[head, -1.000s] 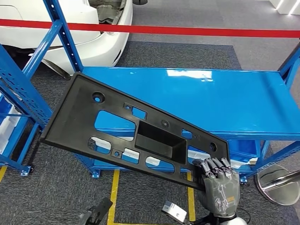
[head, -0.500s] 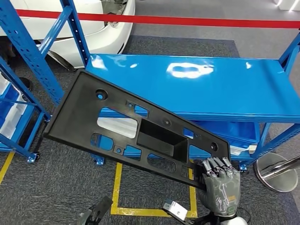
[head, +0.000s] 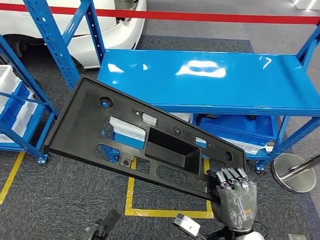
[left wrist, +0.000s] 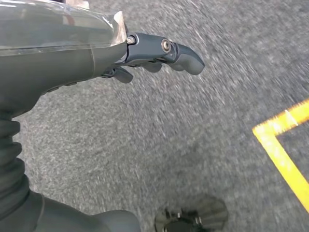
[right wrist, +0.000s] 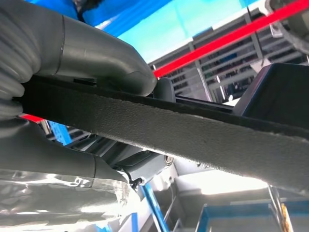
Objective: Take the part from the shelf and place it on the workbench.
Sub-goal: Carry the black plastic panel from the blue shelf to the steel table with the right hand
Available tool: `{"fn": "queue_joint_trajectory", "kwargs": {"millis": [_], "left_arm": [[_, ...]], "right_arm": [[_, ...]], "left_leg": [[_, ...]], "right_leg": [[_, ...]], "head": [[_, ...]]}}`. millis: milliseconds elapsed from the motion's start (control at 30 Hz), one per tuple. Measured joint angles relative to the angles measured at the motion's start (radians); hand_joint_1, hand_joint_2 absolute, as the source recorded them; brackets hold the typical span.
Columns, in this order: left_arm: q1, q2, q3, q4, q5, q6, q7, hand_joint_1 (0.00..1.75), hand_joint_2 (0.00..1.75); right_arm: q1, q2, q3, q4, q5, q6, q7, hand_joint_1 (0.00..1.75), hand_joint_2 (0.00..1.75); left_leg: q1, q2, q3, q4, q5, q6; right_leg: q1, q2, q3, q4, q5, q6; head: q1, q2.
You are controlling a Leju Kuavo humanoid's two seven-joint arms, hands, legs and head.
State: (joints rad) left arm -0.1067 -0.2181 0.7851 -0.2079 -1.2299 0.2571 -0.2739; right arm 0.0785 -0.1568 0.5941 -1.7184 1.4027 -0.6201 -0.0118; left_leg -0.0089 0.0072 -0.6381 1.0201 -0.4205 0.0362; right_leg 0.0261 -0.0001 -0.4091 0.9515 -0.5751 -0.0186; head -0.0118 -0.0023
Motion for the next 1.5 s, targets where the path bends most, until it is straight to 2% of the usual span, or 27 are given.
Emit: {"fn": "queue_joint_trajectory", "kwargs": {"millis": [67,100,167,233,267,300,333,400,467,500,567,633,700,733,767,800,833,900,967,1000,1067,1133,1233,1300,1333,1433,1500], "left_arm": [[0.002,0.0,0.0,0.0,0.0,-0.001,0.0,0.0,1.75],[0.003,0.0,0.0,0.0,0.0,-0.001,0.0,0.0,1.75],[0.004,0.0,0.0,0.0,0.0,-0.001,0.0,0.0,1.75],[0.004,0.001,0.0,0.0,0.0,-0.001,0.0,0.0,1.75],[0.005,0.002,0.0,0.0,0.0,-0.001,0.0,0.0,1.75],[0.005,0.002,0.0,0.0,0.0,-0.001,0.0,0.0,1.75],[0.005,0.002,0.0,0.0,0.0,-0.001,0.0,0.0,1.75],[0.003,0.003,0.0,0.0,0.0,-0.001,-0.001,0.0,1.75],[0.0,0.003,0.0,0.0,0.0,0.0,-0.001,0.0,1.75],[0.0,0.003,0.0,0.0,0.0,0.0,-0.002,0.0,1.75],[0.002,0.003,0.0,0.0,0.0,0.001,-0.001,0.0,1.75],[0.003,0.003,0.0,0.0,0.0,0.001,-0.001,0.0,1.75],[0.002,0.003,0.0,0.0,0.0,0.001,-0.001,0.0,1.75],[0.002,0.003,0.0,0.0,-0.001,0.001,-0.002,0.0,1.75],[0.003,0.003,0.0,0.0,-0.001,0.001,-0.002,0.0,1.75],[0.003,0.004,0.0,0.0,-0.002,0.002,-0.003,0.0,1.75],[0.003,0.004,0.0,0.0,-0.003,0.002,-0.003,0.0,1.75],[0.004,0.004,0.0,0.0,-0.004,0.004,-0.004,0.0,1.75],[0.004,0.003,0.0,0.0,-0.004,0.005,-0.005,0.0,1.75],[0.004,0.003,0.0,0.0,-0.004,0.006,-0.005,0.0,1.75],[0.006,0.003,0.0,0.0,-0.004,0.006,-0.005,0.0,1.75],[0.008,0.003,0.0,0.0,-0.004,0.007,-0.005,0.0,1.75],[0.009,0.003,0.0,0.0,-0.004,0.008,-0.004,0.0,1.75],[0.011,0.004,0.0,0.0,-0.004,0.008,-0.004,0.0,1.75],[0.012,0.004,0.0,0.0,-0.004,0.008,-0.004,0.0,1.75],[0.012,0.006,0.0,0.0,-0.004,0.008,-0.004,0.0,1.75],[0.014,0.008,0.0,0.0,-0.004,0.007,-0.004,0.0,1.75]], "right_arm": [[0.0,0.003,-0.003,0.0,-0.002,-0.001,0.001,1.75,1.75],[0.001,0.004,-0.003,0.0,-0.004,-0.002,0.001,1.75,1.75],[0.003,0.009,-0.005,0.0,-0.012,-0.005,0.003,1.75,1.75],[0.007,0.014,-0.008,0.0,-0.027,-0.009,0.004,1.75,1.75],[0.009,0.016,-0.009,0.0,-0.035,-0.011,0.004,1.75,1.75],[0.011,0.018,-0.01,0.0,-0.042,-0.012,0.004,1.75,1.75],[0.012,0.019,-0.012,0.0,-0.05,-0.013,0.004,1.75,1.75],[0.014,0.022,-0.015,-0.001,-0.066,-0.013,0.002,1.75,1.75],[0.017,0.025,-0.019,-0.005,-0.08,-0.014,-0.001,1.75,1.75],[0.019,0.026,-0.022,-0.008,-0.085,-0.014,-0.004,1.75,1.75],[0.023,0.027,-0.025,-0.01,-0.095,-0.015,-0.009,1.75,1.75],[0.029,0.027,-0.028,-0.01,-0.106,-0.015,-0.012,1.75,1.75],[0.031,0.027,-0.03,-0.01,-0.113,-0.016,-0.013,1.75,1.75],[0.032,0.027,-0.031,-0.01,-0.117,-0.016,-0.014,1.75,1.75],[0.034,0.027,-0.032,-0.01,-0.122,-0.016,-0.017,1.75,1.75],[0.036,0.027,-0.033,-0.01,-0.128,-0.016,-0.02,1.75,1.75],[0.038,0.027,-0.034,-0.01,-0.132,-0.016,-0.023,1.75,1.75],[0.04,0.027,-0.036,-0.013,-0.139,-0.016,-0.026,1.75,1.75],[0.04,0.027,-0.037,-0.018,-0.144,-0.016,-0.028,1.75,1.75],[0.041,0.027,-0.038,-0.022,-0.146,-0.017,-0.028,1.75,1.75],[0.045,0.028,-0.039,-0.025,-0.149,-0.018,-0.029,1.75,1.75],[0.05,0.029,-0.041,-0.027,-0.151,-0.02,-0.029,1.75,1.75],[0.057,0.031,-0.044,-0.029,-0.155,-0.022,-0.029,1.75,1.75],[0.064,0.031,-0.046,-0.029,-0.156,-0.022,-0.029,1.75,1.75],[0.065,0.031,-0.046,-0.029,-0.156,-0.022,-0.029,1.75,1.75],[0.066,0.032,-0.046,-0.03,-0.156,-0.023,-0.029,1.75,1.75],[0.067,0.033,-0.046,-0.031,-0.157,-0.026,-0.029,1.75,1.75]], "left_leg": [[0.004,-0.001,-0.009,-0.004,0.012,-0.01],[0.004,-0.003,-0.017,0.005,-0.007,-0.015],[0.006,-0.005,-0.041,0.08,-0.102,-0.025],[0.011,-0.006,-0.06,0.209,-0.188,-0.035],[0.014,-0.006,-0.06,0.26,-0.196,-0.039],[0.016,-0.006,-0.049,0.285,-0.18,-0.042],[0.018,-0.006,-0.024,0.277,-0.15,-0.045],[0.024,-0.006,0.071,0.162,-0.116,-0.05],[0.024,-0.008,0.157,0.03,-0.142,-0.046],[0.021,-0.01,0.173,-0.002,-0.156,-0.04],[0.019,-0.009,0.165,-0.01,-0.15,-0.023],[0.02,-0.005,0.147,-0.011,-0.13,-0.005],[0.02,-0.003,0.123,-0.011,-0.109,0.005],[0.02,-0.002,0.109,-0.011,-0.1,0.006],[0.019,-0.001,0.096,-0.011,-0.09,0.006],[0.019,0.0,0.084,-0.011,-0.081,0.006],[0.018,0.0,0.073,-0.011,-0.072,0.005],[0.016,0.0,0.058,-0.011,-0.057,0.002],[0.013,0.001,0.05,-0.011,-0.045,-0.004],[0.013,0.002,0.047,-0.011,-0.039,-0.01],[0.013,0.006,0.04,-0.011,-0.031,-0.021],[0.013,0.006,0.022,0.02,-0.06,-0.03],[0.014,0.003,-0.048,0.2,-0.168,-0.039],[0.014,0.002,-0.068,0.282,-0.192,-0.041],[0.014,0.002,-0.053,0.267,-0.175,-0.04],[0.014,-0.024,0.047,0.086,-0.093,-0.024],[0.012,-0.043,0.076,0.026,-0.08,-0.016]], "right_leg": [[0.001,-0.002,-0.007,-0.019,0.019,-0.004],[-0.001,-0.005,-0.018,-0.023,0.034,-0.008],[-0.007,-0.011,-0.048,-0.025,0.061,-0.014],[-0.009,-0.013,-0.087,-0.013,0.082,-0.015],[-0.01,-0.015,-0.108,-0.004,0.091,-0.014],[-0.011,-0.015,-0.13,0.007,0.1,-0.012],[-0.013,-0.016,-0.153,0.019,0.106,-0.008],[-0.017,-0.014,-0.196,0.051,0.117,0.001],[-0.017,-0.013,-0.227,0.077,0.128,0.012],[-0.018,-0.013,-0.236,0.083,0.135,0.018],[-0.021,-0.011,-0.245,0.085,0.147,0.029],[-0.025,-0.009,-0.258,0.116,0.099,0.043],[-0.028,-0.008,-0.283,0.22,0.001,0.054],[-0.029,-0.008,-0.297,0.287,-0.034,0.058],[-0.029,-0.008,-0.304,0.342,-0.045,0.059],[-0.029,-0.008,-0.297,0.37,-0.033,0.059],[-0.029,-0.007,-0.274,0.36,-0.006,0.057],[-0.026,-0.007,-0.176,0.233,0.044,0.044],[-0.018,-0.01,-0.076,0.077,0.044,0.027],[-0.015,-0.012,-0.05,0.031,0.036,0.022],[-0.015,-0.012,-0.044,0.003,0.035,0.016],[-0.019,-0.011,-0.053,-0.005,0.047,0.005],[-0.019,-0.007,-0.076,0.001,0.06,-0.007],[-0.016,-0.001,-0.09,0.013,0.062,-0.008],[-0.016,0.004,-0.095,0.019,0.062,-0.008],[-0.014,0.021,-0.109,0.039,0.057,-0.003],[-0.016,0.031,-0.122,0.048,0.057,0.006]], "head": [[0.0,0.0],[0.001,0.0],[-0.001,0.0],[-0.004,0.0],[-0.003,0.0],[-0.003,0.0],[-0.003,0.0],[-0.005,0.0],[-0.006,0.0],[-0.007,0.0],[-0.007,0.0],[-0.007,0.0],[-0.005,0.0],[-0.005,0.0],[-0.005,0.0],[-0.005,0.0],[-0.005,0.0],[-0.005,0.0],[-0.006,0.0],[-0.006,0.0],[-0.007,0.0],[-0.007,0.0],[-0.009,0.0],[-0.008,0.0],[-0.008,0.0],[-0.008,0.0],[-0.009,0.0]]}}
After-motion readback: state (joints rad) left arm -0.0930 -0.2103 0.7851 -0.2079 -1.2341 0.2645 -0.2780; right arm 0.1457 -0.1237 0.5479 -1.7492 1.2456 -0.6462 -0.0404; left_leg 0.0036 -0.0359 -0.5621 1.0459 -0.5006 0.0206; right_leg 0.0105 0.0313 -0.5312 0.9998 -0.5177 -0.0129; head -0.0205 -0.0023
